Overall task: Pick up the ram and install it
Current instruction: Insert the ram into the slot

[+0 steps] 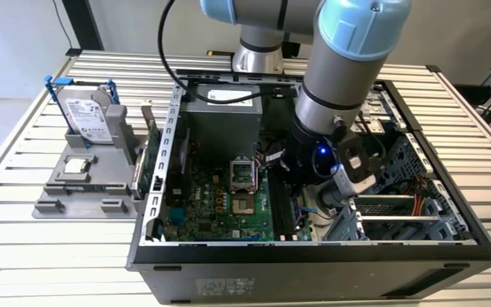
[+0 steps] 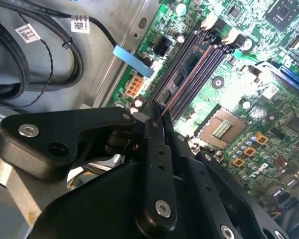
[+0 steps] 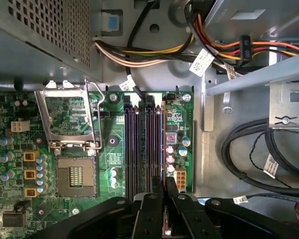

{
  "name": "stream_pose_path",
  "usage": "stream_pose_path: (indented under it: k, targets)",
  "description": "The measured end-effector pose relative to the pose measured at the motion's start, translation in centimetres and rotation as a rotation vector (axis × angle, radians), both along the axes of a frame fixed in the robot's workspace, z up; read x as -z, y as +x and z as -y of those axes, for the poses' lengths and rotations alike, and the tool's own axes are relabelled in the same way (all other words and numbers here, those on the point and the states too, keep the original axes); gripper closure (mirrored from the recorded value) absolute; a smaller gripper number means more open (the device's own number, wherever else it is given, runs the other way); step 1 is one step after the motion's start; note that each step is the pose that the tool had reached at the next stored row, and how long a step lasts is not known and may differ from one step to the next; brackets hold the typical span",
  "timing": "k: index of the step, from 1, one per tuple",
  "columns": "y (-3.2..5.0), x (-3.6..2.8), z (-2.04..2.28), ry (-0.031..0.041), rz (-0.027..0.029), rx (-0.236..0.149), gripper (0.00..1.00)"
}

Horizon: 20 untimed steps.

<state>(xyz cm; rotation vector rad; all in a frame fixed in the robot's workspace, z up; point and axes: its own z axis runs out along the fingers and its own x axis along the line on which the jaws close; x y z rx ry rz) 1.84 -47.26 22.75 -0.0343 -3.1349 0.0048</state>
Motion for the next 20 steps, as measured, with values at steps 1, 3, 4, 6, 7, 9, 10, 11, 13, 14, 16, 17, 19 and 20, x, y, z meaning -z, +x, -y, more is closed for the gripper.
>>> stream_pose_path:
  k: [1,3,4,6,7,9,10,11,13,14,16,17,19,20]
  targets:
    - [0.00,0.01,0.07,0.0001,0.0000,-0.002,1.00]
    - [0.00,0.03,0.24,0.0000,0.0000,-0.005,1.00]
    - [0.00,0.05,0.33,0.0001,0.0001,-0.006,1.00]
    - [-0.01,0.09,0.48,0.0000,0.0001,-0.006,1.00]
    - [-0.03,0.11,0.48,0.0002,0.0006,-0.006,1.00]
    - [-0.08,0.14,0.48,-0.0002,0.0009,-0.006,1.00]
    - [-0.09,0.20,0.48,0.0002,0.0013,-0.006,1.00]
    - [-0.10,0.24,0.48,0.0000,0.0018,-0.006,1.00]
    - [-0.11,0.29,0.49,-0.0003,0.0030,-0.006,1.00]
    - [-0.10,0.35,0.48,0.0000,0.0039,-0.006,1.00]
    - [-0.11,0.51,0.48,0.0000,0.0048,-0.004,1.00]
    - [-0.11,0.55,0.48,-0.0001,0.0050,-0.001,1.00]
    - [-0.11,0.62,0.48,-0.0001,0.0055,0.008,1.00]
    - [-0.11,0.68,0.48,-0.0002,0.0058,0.013,1.00]
